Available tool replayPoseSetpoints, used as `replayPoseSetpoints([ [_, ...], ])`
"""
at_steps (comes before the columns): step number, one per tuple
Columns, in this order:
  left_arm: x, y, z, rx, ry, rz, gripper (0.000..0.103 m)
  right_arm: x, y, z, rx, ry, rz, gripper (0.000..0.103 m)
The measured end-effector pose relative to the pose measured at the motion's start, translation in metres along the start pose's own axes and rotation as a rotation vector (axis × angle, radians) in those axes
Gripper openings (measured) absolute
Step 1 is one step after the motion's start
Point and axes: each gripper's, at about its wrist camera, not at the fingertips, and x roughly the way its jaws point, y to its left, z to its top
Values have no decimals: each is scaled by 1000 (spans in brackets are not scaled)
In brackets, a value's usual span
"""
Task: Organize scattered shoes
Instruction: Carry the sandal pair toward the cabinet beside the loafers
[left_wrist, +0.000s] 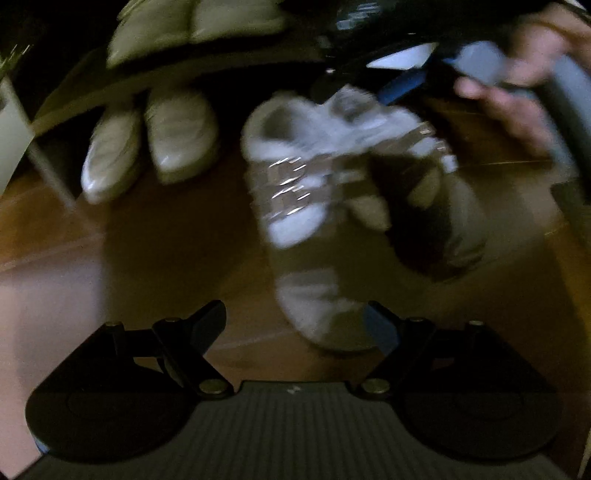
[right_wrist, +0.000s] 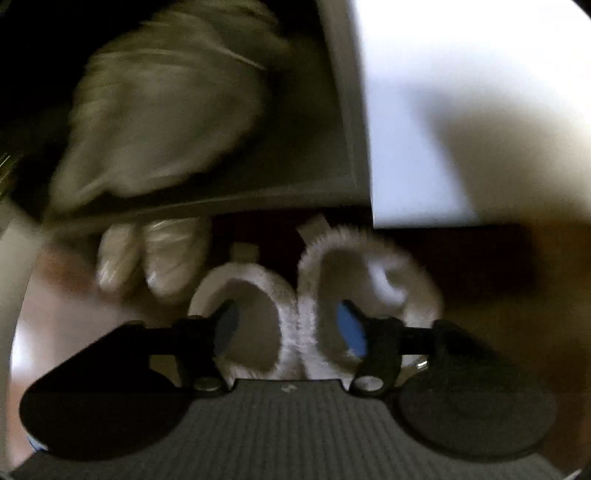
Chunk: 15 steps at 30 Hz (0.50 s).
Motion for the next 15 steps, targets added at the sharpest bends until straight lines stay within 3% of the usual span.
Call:
replayPoseSetpoints([
  [1, 4, -9, 1, 18, -1, -10, 84, -11, -6, -8, -86, 4, 3, 95],
  [4, 18, -25, 2, 52, 21, -4, 84, -17, -23, -50, -288, 84, -23, 96],
  [6, 26, -32, 3, 70, 35, 11, 83, -11, -26, -77, -344, 116, -42, 95],
  [8, 30, -31, 5, 78, 37, 8, 86, -1, -32, -91, -310, 104, -12, 83],
  [9, 32, -31, 6, 82, 38, 7, 87, 2, -34, -97, -292, 97, 2, 64],
  [11, 37, -30, 7, 90, 40, 5, 89, -3, -29, -105, -233, 57, 4, 60],
  [15, 47, -23, 23, 180, 35, -1, 91, 13, -8, -90, -85, 81, -50, 58],
])
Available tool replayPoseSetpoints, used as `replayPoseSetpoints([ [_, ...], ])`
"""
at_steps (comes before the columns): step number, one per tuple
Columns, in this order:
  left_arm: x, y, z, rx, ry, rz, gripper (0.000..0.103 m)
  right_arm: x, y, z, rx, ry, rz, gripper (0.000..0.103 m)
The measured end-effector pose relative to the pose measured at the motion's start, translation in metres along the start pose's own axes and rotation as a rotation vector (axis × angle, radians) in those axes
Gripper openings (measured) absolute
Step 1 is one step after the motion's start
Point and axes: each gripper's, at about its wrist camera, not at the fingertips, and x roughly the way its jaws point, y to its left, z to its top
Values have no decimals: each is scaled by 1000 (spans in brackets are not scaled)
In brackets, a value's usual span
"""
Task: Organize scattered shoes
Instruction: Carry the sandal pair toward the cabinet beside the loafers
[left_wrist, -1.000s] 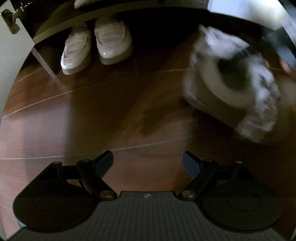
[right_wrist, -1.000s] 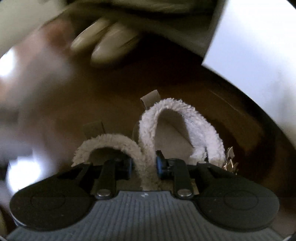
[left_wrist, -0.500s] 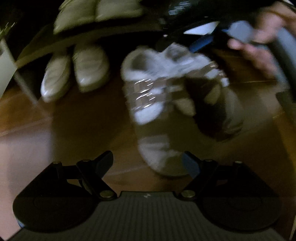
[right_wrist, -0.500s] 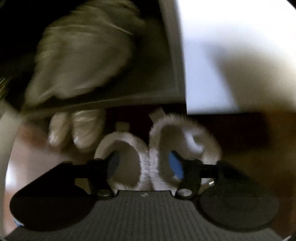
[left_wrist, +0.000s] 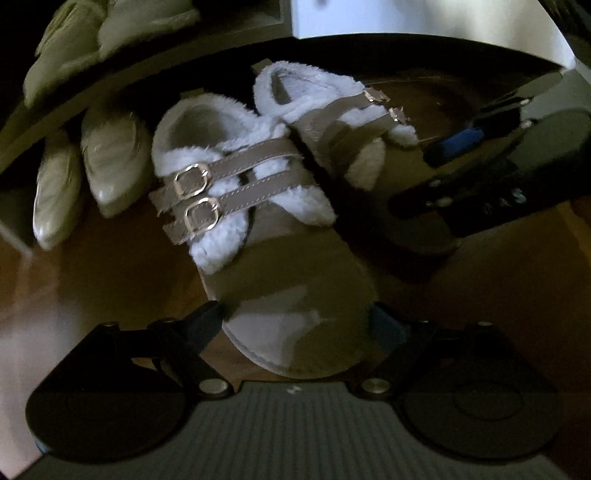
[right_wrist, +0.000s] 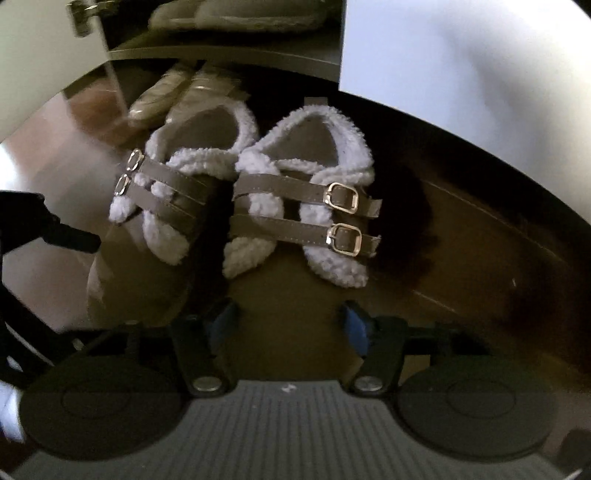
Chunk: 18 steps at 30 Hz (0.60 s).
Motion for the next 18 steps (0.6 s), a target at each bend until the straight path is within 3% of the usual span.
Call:
replayPoseSetpoints([
  [4, 10, 18, 15, 65, 5, -29, 91, 27, 14, 20, 125, 17, -43, 58],
  [8, 25, 37, 32, 94, -13, -44, 91, 42, 15, 38, 128, 1, -44, 58],
  [13, 41, 48, 49, 55, -50, -44, 93, 55, 16, 56, 99, -47, -67, 59],
  [16, 35, 46, 44, 31, -80, -16, 84, 55, 16, 57, 89, -79, -77, 61],
  [18, 20, 38, 24, 24, -93, 35, 84, 46, 15, 50, 79, -99, -58, 59],
])
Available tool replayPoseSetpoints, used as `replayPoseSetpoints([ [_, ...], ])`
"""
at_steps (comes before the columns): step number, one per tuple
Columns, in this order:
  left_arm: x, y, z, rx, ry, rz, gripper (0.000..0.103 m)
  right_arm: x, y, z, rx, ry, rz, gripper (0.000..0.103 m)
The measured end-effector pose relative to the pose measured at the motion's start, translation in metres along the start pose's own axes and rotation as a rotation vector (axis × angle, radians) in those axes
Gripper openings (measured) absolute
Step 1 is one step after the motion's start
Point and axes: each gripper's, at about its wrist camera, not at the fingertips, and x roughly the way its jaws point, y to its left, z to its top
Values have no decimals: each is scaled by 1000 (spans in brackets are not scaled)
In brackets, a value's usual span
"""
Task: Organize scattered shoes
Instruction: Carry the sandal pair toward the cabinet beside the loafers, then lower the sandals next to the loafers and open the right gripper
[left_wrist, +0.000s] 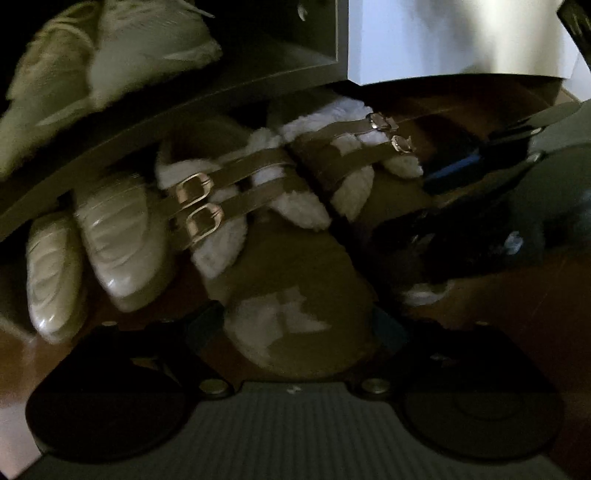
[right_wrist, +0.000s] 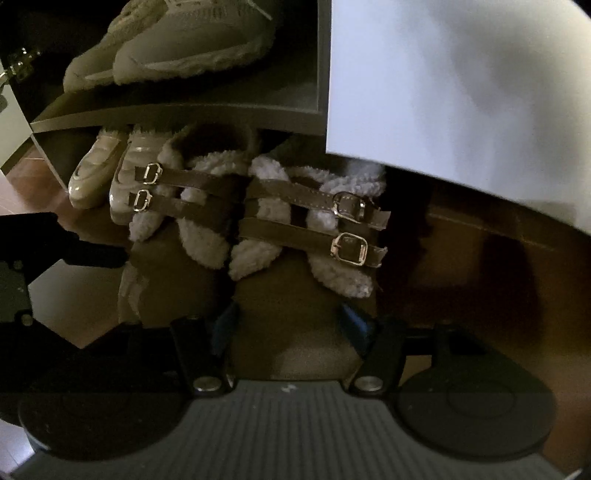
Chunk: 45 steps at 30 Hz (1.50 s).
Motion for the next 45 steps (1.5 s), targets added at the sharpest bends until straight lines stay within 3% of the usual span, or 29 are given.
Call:
replayPoseSetpoints([
  [2, -8, -5, -15, 13, 18, 19, 82, -12, 0, -11, -31, 13, 19, 59],
  [3, -10, -7, -23, 9, 40, 14, 79, -18, 2, -19, -54, 33, 28, 54],
  [7, 0, -11, -31, -33, 87, -38, 72, -16, 10, -37, -114, 136, 58, 23],
  [9, 9, -14, -23, -32, 90, -67, 64, -13, 10, -42, -112, 165, 57, 18],
  [14, 26, -17, -9, -26, 100, -77, 63, -5, -1, -39, -107, 177, 67, 13],
  [16, 31, -11, -7, -58, 107, -84, 61, -4, -3, -37, -109, 183, 87, 6],
  [31, 63, 14, 23, -83, 94, -56, 59, 20, -13, -9, -76, 140, 63, 7],
  [37, 55, -5, 10, -95, 86, -168, 59, 17, -13, -15, -101, 143, 113, 8],
  [45, 68, 8, 17, -195, 59, -162, 51, 24, -22, -6, -67, 151, 166, 8],
])
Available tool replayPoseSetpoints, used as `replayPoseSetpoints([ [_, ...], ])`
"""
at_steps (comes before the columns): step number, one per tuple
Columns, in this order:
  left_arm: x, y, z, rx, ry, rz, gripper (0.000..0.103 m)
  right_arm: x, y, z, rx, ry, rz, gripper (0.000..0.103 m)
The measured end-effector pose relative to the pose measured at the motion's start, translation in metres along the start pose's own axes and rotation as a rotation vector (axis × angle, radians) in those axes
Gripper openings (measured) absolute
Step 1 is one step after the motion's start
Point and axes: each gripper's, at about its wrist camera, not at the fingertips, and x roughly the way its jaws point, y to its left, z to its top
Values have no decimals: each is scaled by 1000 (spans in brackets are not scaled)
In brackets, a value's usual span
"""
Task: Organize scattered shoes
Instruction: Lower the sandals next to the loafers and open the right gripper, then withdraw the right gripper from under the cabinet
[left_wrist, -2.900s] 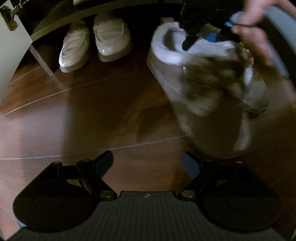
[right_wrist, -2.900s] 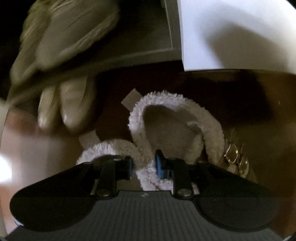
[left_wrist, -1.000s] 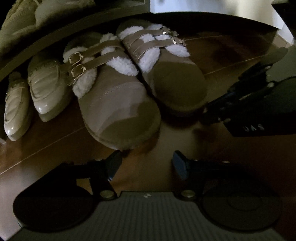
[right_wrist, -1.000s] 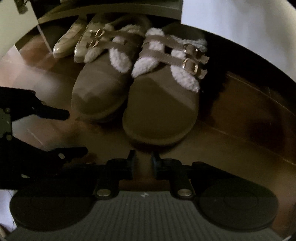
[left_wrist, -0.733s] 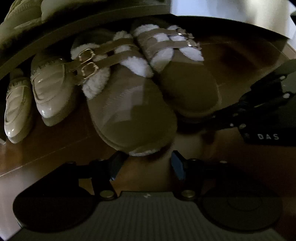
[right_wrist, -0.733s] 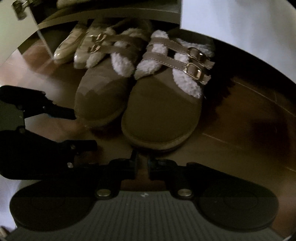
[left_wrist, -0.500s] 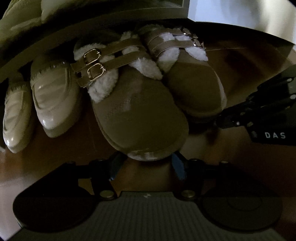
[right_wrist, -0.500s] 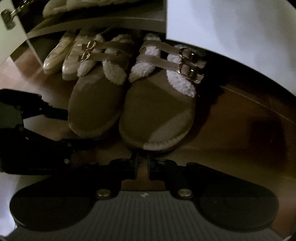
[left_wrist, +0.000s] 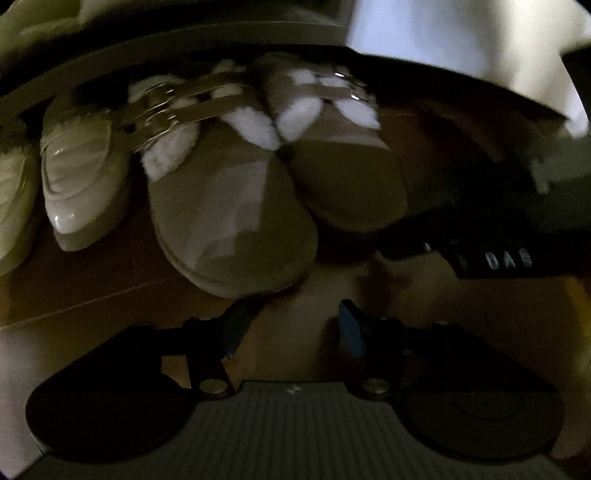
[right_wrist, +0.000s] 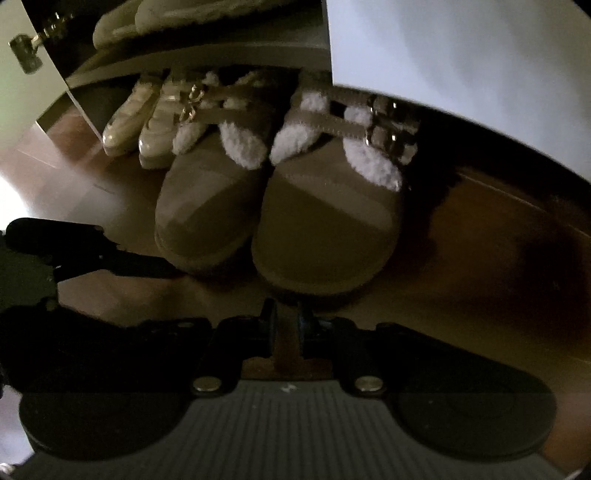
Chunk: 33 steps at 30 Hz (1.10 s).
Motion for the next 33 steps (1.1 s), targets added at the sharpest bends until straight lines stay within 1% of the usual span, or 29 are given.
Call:
replayPoseSetpoints([
  [3, 6, 0, 8, 6, -4, 20, 50, 3, -1, 1, 17, -10, 20, 8],
  [7, 12, 0, 16, 16, -9, 35, 50, 3, -1, 2, 15, -17, 10, 5],
  [14, 22, -1, 27, 31, -21, 40, 50, 11, -8, 16, 65, -51, -23, 5],
  [20, 38, -3, 41, 41, -34, 59, 50, 17, -11, 26, 88, -71, -12, 6],
  [29, 59, -8, 59, 24, -50, 85, 50, 19, -19, 28, 116, -103, -8, 6],
  [33, 55, -9, 55, 16, -64, 92, 50, 18, -24, 27, 121, -118, -21, 5],
])
